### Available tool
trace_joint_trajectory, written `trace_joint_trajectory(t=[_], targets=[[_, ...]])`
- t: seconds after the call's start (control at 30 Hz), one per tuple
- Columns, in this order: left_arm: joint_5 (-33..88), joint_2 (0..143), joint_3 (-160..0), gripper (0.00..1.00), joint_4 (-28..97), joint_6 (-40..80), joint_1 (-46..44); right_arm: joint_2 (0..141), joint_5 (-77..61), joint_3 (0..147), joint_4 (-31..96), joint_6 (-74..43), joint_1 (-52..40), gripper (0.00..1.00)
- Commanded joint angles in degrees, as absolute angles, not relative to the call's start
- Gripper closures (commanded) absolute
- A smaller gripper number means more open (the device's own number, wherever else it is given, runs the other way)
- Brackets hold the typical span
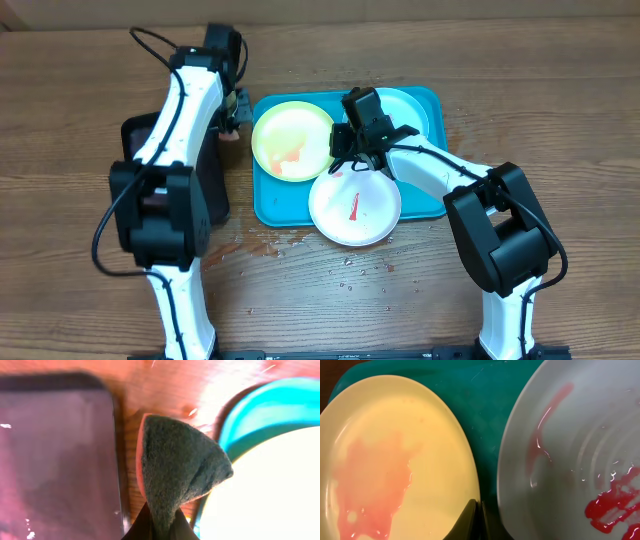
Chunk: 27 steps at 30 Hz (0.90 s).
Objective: Clean dirty plates on tray and stack at the side
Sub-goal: 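Return the sponge to the black tray with the left gripper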
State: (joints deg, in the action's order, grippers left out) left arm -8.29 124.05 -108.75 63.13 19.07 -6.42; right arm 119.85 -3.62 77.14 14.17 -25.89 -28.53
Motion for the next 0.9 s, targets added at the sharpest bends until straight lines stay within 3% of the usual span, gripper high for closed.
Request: trace_joint_trajectory(t=[0.0, 0.17, 0.33, 0.67, 0.87], targets=[[-7.25, 117.89, -109.78, 0.96, 63.0, 18.46, -7.16, 119.83, -4.08, 78.56, 13.82, -25.76, -28.32, 0.96], [-17.23, 115.7, -109.75, 0.96, 68.07, 25.98, -6.11, 119.83, -4.1, 78.56, 13.98, -25.76, -28.32, 0.96], [-19.66, 115.85, -105.78, 0.96, 70.78, 32.25, -3.25, 119.83, -4.08, 78.56, 14.24, -25.74, -28.32, 0.96], [-19.42, 115.85, -88.99, 0.96, 57.49, 31.81, -0.49, 119.83, -4.08, 78.56, 14.72, -25.76, -28.32, 0.96], [-14.83, 115.85, -80.09, 0.96, 44.6, 25.21, 0.49, 119.83, -4.08, 78.56, 15.46, -25.74, -28.32, 0.96]])
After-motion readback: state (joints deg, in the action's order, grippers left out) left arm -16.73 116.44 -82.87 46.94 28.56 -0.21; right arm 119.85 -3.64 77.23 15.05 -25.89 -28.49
